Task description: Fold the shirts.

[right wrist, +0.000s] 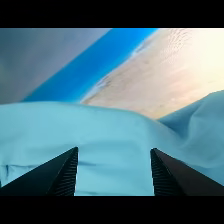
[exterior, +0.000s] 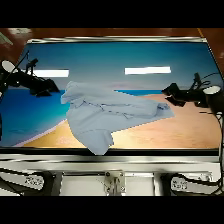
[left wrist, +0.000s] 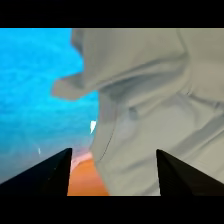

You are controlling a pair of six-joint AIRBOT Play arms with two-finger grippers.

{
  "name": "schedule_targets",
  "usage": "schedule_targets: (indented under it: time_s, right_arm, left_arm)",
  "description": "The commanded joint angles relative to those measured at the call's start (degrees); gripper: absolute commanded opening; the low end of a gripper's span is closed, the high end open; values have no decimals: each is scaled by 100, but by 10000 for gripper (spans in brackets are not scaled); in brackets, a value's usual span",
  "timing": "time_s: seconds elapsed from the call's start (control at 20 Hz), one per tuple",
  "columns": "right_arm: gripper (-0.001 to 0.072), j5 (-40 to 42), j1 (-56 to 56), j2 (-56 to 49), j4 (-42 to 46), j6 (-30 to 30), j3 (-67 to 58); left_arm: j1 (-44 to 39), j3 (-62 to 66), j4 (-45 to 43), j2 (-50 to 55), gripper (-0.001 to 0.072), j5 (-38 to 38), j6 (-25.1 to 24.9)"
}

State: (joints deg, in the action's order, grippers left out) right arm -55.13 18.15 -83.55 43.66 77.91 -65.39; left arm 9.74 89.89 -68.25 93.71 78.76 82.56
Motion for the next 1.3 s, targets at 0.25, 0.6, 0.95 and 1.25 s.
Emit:
schedule_targets:
  time_s: [0.25,0.6,0.95,1.25]
  right_arm:
    - [569,-2162,1558,503,2002,-133,-424]
    - [569,-1637,1604,503,1768,-205,184]
    - [569,-1517,1602,501,1768,-186,184]
    - [670,-1521,1602,367,1641,-116,358]
  left_arm:
    - [492,-3117,492,-1698,703,608,133]
    - [-254,-5547,1954,-2052,703,-1397,-105]
    - [-1163,-5604,2245,-1899,699,-3056,345]
    - [-1213,-5549,2481,-1709,84,-2903,251]
